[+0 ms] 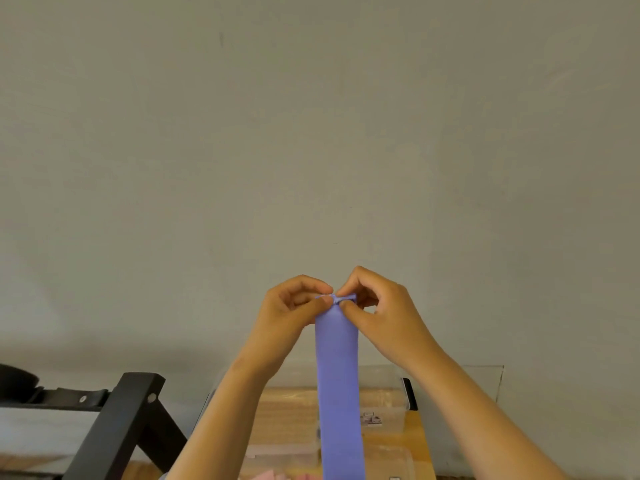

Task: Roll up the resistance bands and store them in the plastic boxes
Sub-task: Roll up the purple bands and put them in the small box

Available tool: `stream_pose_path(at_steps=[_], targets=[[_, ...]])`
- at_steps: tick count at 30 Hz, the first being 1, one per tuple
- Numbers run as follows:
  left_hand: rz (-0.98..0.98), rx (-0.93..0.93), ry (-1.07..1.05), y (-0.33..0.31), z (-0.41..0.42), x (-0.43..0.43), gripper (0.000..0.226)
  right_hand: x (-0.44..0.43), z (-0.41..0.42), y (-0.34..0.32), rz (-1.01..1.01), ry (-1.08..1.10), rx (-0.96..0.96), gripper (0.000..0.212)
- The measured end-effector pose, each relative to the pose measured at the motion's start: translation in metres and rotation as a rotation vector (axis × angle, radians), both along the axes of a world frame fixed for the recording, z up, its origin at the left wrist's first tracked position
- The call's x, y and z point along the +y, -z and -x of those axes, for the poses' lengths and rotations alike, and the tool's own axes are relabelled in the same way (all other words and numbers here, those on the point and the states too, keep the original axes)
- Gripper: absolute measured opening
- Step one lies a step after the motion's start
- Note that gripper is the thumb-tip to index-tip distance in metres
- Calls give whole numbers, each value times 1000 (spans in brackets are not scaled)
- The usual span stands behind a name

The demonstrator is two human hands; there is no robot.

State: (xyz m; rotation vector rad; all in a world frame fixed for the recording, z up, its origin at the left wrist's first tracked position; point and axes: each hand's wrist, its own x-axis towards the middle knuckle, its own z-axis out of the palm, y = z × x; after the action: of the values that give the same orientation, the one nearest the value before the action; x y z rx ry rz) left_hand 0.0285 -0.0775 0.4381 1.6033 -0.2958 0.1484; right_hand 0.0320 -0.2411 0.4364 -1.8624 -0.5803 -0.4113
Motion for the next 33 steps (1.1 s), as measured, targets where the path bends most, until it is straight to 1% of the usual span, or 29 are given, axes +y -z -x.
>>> stream_pose_path(at_steps=[4, 5, 9, 12, 13, 16, 18, 21, 22, 25, 29, 31, 33], targets=[[-42, -70, -79, 1, 0, 0, 10, -2, -2, 1, -121, -109, 223, 9], [-49, -87, -89, 0, 1, 0, 10, -2, -3, 1, -137, -103, 238, 7], [-64, -108, -98, 0, 3, -1, 10, -1, -4, 2, -166, -56, 175, 6], [-55, -42, -13, 2, 3, -1, 4, -1, -3, 4, -135, -26, 112, 12], [-53, -24, 14, 3, 3, 0, 6, 0, -3, 5, -132, -13, 103, 13], [-47, -7, 10, 5, 2, 1, 6, 2, -1, 8, -120, 8, 89, 18], [-42, -22, -16, 5, 2, 2, 6, 1, 0, 8, -128, -21, 126, 20], [-59, -68, -74, 7, 1, 4, 12, -2, -1, 9, -178, -72, 265, 13], [-66, -81, -87, 7, 2, 3, 13, -2, -2, 9, -179, -60, 275, 11], [-97, -113, -86, 7, 2, 3, 16, -3, -5, 9, -192, -38, 232, 9], [-43, -30, 2, 9, 3, 1, 12, -3, -4, 7, -191, -38, 194, 22], [-34, -37, -24, 9, 1, 0, 9, -3, -3, 7, -173, -25, 185, 25], [-48, -64, -63, 9, 0, -1, 5, -4, -2, 7, -178, -53, 217, 25]])
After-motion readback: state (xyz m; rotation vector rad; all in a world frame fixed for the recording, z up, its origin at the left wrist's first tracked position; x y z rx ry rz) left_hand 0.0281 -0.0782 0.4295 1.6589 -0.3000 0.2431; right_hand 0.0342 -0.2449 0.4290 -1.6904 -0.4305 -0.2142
